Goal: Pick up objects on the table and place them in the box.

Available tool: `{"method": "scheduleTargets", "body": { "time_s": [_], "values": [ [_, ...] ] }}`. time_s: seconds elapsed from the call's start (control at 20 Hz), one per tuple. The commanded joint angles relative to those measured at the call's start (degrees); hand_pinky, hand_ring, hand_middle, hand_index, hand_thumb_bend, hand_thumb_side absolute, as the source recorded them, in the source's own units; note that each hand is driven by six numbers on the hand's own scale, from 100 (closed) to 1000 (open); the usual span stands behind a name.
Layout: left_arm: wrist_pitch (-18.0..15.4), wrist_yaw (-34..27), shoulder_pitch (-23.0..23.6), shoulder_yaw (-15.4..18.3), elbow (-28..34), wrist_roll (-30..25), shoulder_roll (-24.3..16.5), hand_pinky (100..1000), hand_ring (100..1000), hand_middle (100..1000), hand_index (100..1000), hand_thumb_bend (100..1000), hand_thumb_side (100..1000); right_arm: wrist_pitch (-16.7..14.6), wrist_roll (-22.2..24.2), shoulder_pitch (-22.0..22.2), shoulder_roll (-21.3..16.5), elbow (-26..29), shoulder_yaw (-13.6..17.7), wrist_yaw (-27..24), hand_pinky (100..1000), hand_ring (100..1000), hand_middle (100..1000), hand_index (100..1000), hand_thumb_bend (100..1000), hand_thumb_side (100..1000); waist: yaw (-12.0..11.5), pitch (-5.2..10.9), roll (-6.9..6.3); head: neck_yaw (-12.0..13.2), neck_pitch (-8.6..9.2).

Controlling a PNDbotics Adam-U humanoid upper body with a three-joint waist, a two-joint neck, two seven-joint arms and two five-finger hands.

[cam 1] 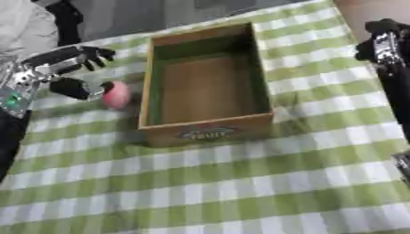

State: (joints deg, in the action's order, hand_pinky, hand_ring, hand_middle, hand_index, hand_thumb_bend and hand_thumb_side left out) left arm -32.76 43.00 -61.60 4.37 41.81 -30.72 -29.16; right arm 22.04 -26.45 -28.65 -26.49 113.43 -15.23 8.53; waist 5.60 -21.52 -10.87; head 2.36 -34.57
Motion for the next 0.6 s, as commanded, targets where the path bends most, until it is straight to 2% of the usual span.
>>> {"method": "scheduleTargets", "body": {
  "time_s": [0.05,0.35,0.6],
  "values": [
    [-19.2,-3.2,-1.1,-0.8,2.4,-21.0,-1.5,765,827,865,1000,285,575,-0.1,-0.1,-0.2,-1.1,1.2,0.2,0.0,771,646,579,794,100,931,-0.2,1.29,0.27,-0.2,0.40],
    [-19.2,-3.2,-0.4,-3.6,3.1,-21.2,-1.9,770,827,858,1000,303,580,-0.2,-0.2,0.1,-1.0,1.2,0.3,0.2,771,646,579,793,100,932,-0.5,1.75,0.22,-0.5,0.09],
    [-19.2,-2.3,0.0,-4.1,3.0,-21.2,-2.2,775,829,855,1000,299,574,-0.2,-0.3,0.1,-0.9,1.2,0.4,0.3,771,645,578,792,100,932,-0.7,1.96,0.33,-0.7,0.07]
  ]
}}
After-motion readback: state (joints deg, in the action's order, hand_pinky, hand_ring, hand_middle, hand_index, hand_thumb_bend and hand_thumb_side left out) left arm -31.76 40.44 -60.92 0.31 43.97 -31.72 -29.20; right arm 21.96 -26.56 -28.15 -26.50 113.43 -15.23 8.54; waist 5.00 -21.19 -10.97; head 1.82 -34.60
